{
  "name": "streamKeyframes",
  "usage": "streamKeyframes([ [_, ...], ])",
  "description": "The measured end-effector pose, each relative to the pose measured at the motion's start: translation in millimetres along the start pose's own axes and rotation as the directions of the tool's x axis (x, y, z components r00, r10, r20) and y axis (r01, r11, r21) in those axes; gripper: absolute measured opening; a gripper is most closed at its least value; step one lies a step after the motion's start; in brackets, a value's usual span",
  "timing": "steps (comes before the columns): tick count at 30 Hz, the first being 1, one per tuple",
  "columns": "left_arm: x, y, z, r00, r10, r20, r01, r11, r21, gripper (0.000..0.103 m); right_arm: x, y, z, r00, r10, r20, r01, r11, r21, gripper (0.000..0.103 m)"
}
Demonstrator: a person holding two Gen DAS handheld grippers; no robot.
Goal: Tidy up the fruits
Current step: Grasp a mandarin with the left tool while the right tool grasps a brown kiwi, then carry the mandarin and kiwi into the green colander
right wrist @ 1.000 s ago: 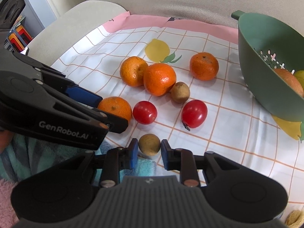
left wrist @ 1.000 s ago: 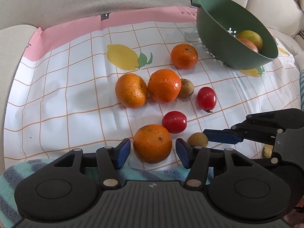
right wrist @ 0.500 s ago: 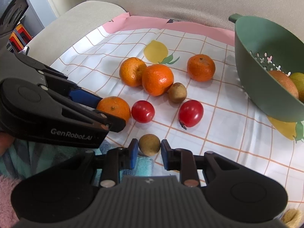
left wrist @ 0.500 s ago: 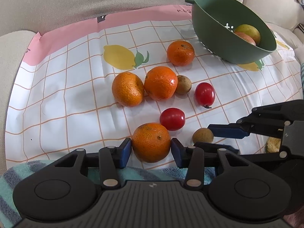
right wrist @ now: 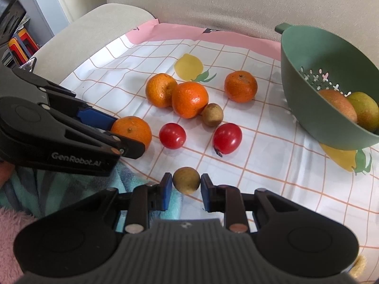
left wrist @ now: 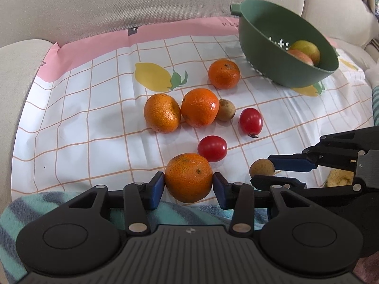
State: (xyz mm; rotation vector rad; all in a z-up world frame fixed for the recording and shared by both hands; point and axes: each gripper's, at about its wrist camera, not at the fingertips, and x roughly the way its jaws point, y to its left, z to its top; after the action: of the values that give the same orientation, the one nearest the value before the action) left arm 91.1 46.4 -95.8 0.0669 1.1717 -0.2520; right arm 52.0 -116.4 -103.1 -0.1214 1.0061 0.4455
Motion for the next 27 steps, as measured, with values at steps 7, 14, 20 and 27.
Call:
streamKeyframes([
  [7,-15,0,-4,1.000,-0.010,0.028,0.011,0.999,-0.038,0.050,-11,-2,-2,1.000,-0.010,0.023,0.010,1.000,-0.001,0.022],
  [14,-33,1,-3,0.998,-0.034,0.058,0.039,0.995,-0.092,0.050,-21,-4,-4,0.999,-0.016,0.049,0.016,1.000,0.002,0.022],
  [20,-52,-8,2,0.995,-0.037,0.094,0.045,0.995,-0.084,0.050,-35,-9,-3,0.995,-0.020,0.093,0.019,1.000,0.015,0.022],
  [27,-70,-29,19,0.991,-0.045,0.130,0.053,0.997,-0.055,0.050,-61,-22,3,0.981,-0.060,0.185,0.056,0.998,0.026,0.022],
])
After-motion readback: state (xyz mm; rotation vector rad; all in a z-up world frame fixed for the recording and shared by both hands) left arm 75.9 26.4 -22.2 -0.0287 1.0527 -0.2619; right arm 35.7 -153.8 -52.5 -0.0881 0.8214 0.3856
